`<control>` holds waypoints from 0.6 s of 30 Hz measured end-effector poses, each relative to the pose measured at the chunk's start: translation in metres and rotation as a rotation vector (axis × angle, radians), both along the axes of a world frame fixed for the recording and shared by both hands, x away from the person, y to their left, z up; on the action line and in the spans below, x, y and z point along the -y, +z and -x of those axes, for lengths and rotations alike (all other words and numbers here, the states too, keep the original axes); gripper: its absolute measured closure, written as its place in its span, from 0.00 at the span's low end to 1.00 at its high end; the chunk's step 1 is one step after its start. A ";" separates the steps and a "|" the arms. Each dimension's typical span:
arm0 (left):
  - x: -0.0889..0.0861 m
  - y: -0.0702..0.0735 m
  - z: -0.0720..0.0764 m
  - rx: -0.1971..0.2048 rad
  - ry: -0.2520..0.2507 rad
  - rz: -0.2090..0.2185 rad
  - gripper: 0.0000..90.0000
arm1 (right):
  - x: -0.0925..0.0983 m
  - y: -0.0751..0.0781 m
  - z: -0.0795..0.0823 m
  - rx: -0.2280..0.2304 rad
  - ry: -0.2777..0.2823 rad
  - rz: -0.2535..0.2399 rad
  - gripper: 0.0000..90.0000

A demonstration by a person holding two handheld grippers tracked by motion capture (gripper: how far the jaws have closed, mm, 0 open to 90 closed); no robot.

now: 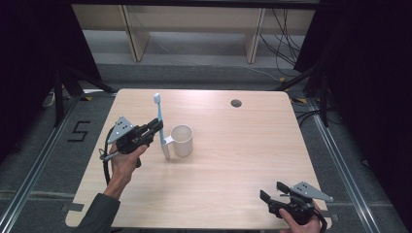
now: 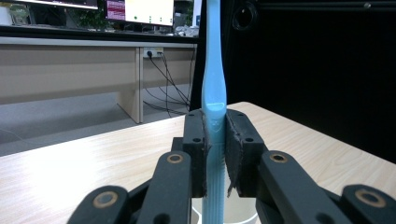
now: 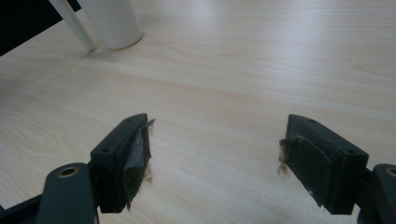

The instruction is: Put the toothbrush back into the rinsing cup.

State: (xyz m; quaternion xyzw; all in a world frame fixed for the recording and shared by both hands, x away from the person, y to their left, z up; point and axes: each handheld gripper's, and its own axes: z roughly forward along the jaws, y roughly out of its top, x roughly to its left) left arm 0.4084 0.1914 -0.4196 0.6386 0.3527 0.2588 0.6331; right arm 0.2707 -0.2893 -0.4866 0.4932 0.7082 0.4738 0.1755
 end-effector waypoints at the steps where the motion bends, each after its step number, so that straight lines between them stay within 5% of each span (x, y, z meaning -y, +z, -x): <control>1: 0.000 -0.001 -0.001 0.002 -0.001 0.003 0.87 | 0.000 0.000 0.000 -0.001 0.002 -0.006 0.27; 18: 0.003 -0.021 -0.002 0.029 -0.016 -0.009 0.87 | 0.002 0.000 0.000 0.002 0.006 0.005 0.27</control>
